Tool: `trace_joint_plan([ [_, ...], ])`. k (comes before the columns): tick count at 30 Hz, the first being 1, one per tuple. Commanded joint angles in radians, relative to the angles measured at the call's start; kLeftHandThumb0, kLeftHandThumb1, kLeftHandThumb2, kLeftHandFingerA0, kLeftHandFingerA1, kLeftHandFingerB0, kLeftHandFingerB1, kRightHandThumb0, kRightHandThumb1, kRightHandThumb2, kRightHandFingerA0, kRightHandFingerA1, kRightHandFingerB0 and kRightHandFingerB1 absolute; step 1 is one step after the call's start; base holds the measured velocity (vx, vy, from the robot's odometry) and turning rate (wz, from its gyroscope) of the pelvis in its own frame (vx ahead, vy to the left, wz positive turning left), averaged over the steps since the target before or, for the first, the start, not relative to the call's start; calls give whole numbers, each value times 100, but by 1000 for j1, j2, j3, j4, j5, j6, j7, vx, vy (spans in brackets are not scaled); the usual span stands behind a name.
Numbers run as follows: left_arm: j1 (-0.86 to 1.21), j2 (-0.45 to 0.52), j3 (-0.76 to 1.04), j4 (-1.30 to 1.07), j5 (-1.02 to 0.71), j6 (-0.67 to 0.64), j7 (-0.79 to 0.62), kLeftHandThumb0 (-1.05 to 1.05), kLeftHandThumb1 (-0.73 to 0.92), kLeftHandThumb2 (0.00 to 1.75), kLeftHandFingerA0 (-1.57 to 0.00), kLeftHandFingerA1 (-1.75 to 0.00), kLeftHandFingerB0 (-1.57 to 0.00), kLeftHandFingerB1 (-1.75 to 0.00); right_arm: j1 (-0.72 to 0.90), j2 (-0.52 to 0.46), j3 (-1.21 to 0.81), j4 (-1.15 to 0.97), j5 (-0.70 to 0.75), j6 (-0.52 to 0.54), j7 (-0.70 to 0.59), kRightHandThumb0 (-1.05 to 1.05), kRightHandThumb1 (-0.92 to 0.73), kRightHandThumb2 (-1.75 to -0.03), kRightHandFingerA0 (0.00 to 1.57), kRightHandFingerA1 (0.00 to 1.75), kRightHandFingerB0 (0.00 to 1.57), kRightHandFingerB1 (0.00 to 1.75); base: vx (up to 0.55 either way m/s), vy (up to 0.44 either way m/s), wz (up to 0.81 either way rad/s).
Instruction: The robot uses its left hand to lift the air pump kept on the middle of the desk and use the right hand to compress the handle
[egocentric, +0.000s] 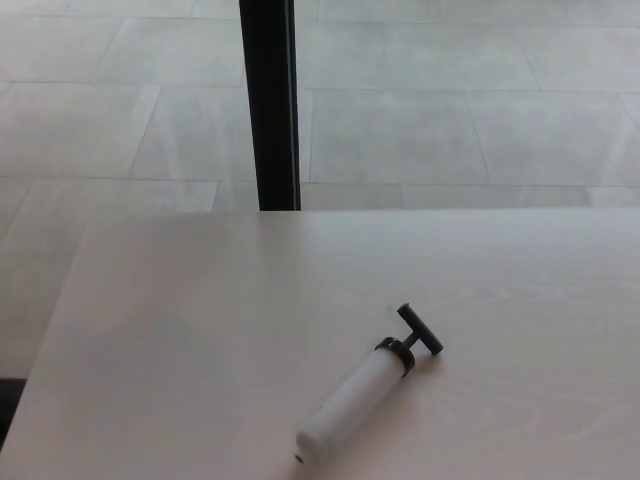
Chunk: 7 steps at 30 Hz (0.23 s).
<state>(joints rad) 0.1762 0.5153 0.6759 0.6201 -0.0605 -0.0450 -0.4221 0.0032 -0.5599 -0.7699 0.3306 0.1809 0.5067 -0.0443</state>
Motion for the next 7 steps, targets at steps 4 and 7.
trace_joint_plan([
  [4,193,-18,704,527,-636,82,184,-52,69,107,-33,-67,-19,-54,233,-65,-309,478,137,-452,58,-81,-92,-73,26,85,18,55,0,0,0],
  [7,212,-38,685,520,-596,115,171,-48,68,106,-32,-67,-18,-54,204,-33,-282,463,131,-423,30,-80,-92,-75,36,81,29,54,0,0,0],
])
